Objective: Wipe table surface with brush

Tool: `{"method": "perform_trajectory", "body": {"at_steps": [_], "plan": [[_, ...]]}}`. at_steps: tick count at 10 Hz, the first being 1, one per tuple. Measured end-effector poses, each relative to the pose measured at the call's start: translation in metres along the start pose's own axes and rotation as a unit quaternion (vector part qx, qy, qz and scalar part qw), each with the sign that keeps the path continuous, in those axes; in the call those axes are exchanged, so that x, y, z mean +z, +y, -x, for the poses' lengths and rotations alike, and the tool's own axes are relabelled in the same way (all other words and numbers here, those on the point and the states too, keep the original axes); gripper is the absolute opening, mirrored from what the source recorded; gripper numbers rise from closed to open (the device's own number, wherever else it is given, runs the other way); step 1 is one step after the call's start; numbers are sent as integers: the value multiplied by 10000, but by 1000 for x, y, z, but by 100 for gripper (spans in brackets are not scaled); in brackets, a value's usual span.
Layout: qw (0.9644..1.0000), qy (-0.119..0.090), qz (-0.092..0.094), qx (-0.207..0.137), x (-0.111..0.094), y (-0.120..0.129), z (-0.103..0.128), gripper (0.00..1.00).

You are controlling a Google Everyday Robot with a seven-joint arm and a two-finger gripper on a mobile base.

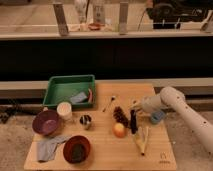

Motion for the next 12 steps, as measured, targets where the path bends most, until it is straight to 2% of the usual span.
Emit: {"method": "perform_trajectory", "body": {"at_steps": [3, 6, 8, 9, 12], "plan": [[9992, 321, -109, 221, -12, -8, -40, 0], [9982, 521, -115, 279, -7, -33, -77, 0], [9984, 497, -29, 255, 7, -48, -89, 0], [9989, 420, 25, 208, 19, -62, -88, 0], [9996, 172, 229, -12, 44, -84, -72, 0]]}}
